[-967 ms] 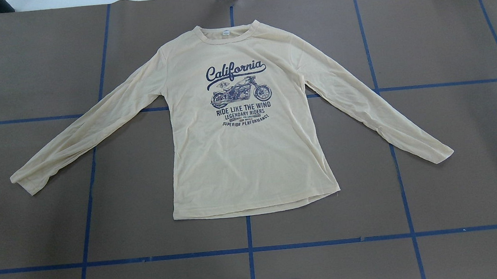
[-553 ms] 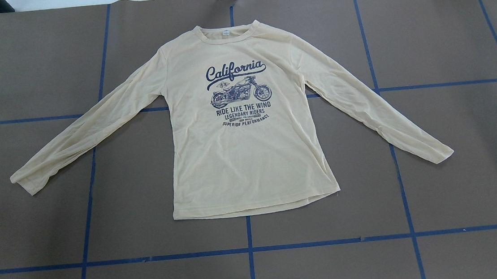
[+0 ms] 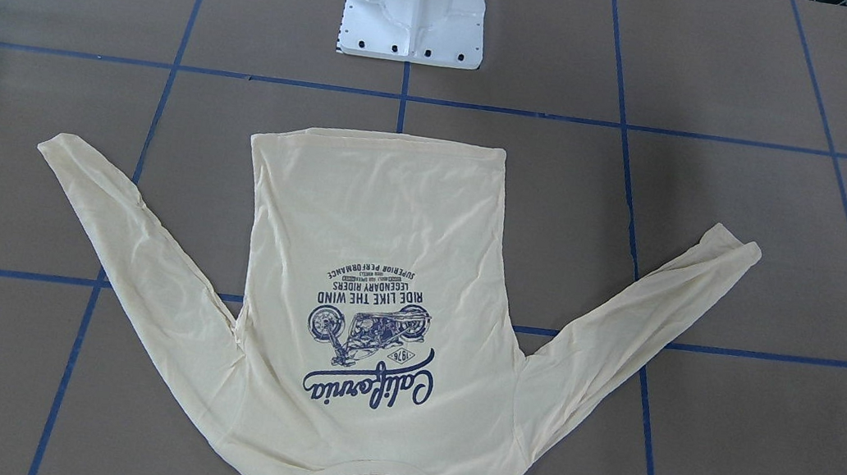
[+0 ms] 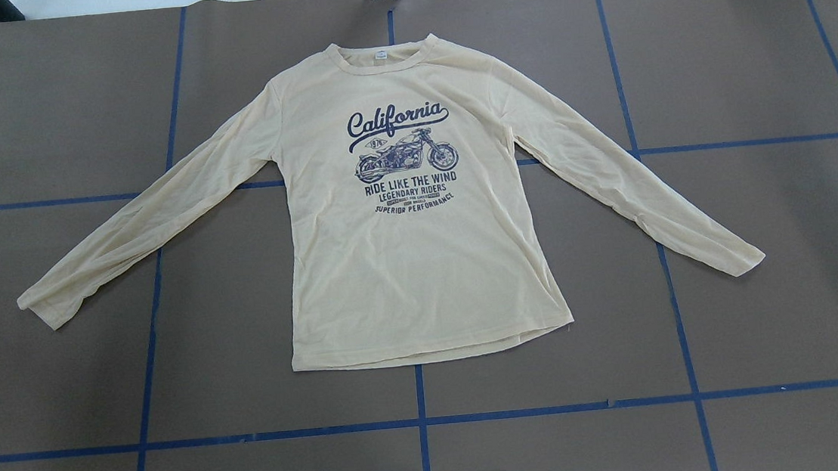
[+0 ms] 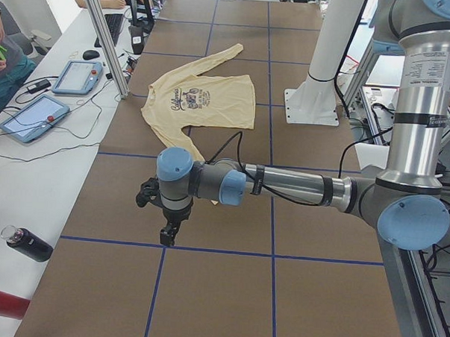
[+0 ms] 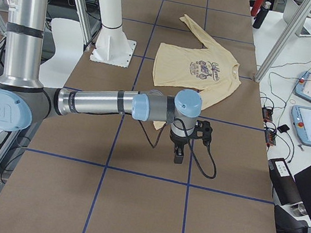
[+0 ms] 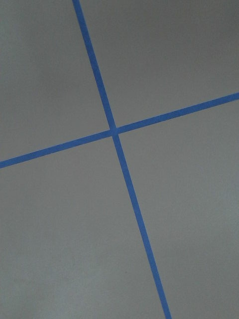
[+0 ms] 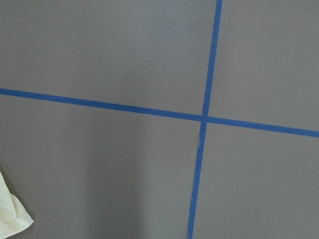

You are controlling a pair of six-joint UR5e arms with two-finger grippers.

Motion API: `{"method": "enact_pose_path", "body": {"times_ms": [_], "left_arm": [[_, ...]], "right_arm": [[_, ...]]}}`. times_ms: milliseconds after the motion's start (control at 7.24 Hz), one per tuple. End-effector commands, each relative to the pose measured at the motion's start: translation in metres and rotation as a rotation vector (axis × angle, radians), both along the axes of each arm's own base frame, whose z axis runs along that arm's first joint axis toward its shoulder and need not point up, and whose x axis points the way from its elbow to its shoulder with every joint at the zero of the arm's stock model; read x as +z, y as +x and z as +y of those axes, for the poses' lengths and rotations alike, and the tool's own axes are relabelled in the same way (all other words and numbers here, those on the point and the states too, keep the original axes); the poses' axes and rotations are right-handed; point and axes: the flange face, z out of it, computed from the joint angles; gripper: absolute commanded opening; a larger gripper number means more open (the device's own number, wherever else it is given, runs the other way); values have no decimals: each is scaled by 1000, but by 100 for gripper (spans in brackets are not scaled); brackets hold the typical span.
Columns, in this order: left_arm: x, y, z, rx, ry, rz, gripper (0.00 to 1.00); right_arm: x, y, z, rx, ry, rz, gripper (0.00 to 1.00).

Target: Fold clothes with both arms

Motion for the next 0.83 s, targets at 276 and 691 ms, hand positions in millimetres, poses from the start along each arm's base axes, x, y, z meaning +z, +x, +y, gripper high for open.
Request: {"method": "enact_pose_path", "body": {"times_ms": [276,691], "left_arm": [[-24,7,-11,17,54,48,100],[-42,11,-22,22,119,103,100]], "right_arm": [[-42,-87,-54,-65,119,-41,100],[-45,-173,-64,-125,191,-107,100]]}}
